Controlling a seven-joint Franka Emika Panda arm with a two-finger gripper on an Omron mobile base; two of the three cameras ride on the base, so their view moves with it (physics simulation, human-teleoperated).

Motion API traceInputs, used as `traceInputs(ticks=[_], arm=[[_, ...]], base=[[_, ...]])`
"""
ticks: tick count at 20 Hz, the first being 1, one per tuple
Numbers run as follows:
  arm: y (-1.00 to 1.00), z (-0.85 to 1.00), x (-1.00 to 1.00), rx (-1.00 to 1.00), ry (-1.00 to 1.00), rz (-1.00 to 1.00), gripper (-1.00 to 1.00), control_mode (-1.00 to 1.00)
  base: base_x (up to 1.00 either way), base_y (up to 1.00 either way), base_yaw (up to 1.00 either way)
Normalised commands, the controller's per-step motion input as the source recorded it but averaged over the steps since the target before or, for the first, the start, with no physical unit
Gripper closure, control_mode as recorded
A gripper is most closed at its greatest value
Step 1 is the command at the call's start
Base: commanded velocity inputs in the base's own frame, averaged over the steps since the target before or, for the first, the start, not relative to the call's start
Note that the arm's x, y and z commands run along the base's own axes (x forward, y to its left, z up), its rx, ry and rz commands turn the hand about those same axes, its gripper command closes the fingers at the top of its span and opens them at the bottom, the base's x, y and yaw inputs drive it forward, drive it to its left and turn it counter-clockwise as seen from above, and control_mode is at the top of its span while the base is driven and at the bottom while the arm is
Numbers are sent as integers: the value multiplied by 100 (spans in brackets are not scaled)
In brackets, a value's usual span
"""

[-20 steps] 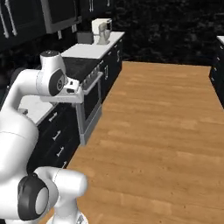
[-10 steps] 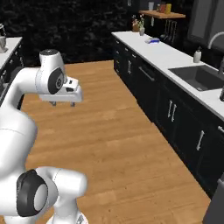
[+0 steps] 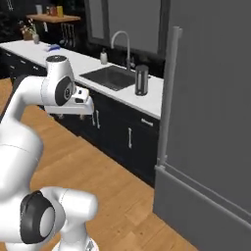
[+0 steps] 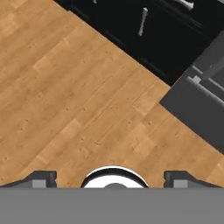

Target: Navigate to the fridge.

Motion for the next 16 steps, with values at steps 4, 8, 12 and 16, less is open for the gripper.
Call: traceInputs(ticks=[4,8,12,16], arm=[[0,0,0,0,0,0,-100,100],[0,0,0,0,0,0,-100,100],[0,0,0,0,0,0,-100,100],[0,0,0,0,0,0,-100,100]], base=[[22,-28,-87],[11,-37,-92],[41,-19,-85],[99,0,-49]])
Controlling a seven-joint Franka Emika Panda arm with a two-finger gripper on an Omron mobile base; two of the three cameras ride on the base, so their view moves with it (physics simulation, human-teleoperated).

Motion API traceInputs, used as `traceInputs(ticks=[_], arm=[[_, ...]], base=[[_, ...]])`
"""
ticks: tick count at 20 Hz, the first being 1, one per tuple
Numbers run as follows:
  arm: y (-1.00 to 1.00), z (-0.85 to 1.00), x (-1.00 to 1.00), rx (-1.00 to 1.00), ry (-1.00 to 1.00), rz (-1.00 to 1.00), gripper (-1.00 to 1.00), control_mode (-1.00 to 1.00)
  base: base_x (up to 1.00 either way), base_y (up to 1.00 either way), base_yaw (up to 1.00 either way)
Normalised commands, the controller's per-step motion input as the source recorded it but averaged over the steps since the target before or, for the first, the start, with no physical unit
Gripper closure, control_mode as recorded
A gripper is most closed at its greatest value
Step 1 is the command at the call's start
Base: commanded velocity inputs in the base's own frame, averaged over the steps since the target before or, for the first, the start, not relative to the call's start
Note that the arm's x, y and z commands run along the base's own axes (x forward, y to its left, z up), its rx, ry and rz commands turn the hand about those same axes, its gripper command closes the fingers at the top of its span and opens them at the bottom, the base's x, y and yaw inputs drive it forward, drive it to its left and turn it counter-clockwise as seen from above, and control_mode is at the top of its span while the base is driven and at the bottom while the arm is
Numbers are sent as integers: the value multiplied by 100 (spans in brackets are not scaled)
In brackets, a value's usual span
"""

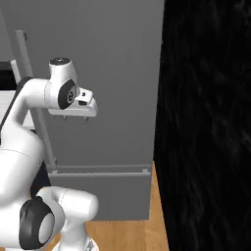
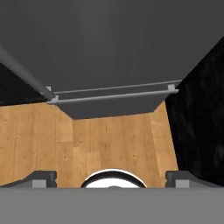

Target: Navigate to the fridge.

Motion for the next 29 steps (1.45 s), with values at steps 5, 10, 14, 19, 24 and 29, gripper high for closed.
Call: traceInputs(ticks=[5,10,14,19,24,29], arm=[[0,0,0,0,0,0,-100,100],[0,0,0,0,0,0,-100,100],[0,0,0,0,0,0,-100,100],[0,0,0,0,0,0,-100,100],[0,0,0,0,0,0,-100,100],[0,0,0,0,0,0,-100,100]], base=[[98,0,-5],[55,-8,4],[25,-7,8],[2,0,1],[18,0,0],[31,-1,0]])
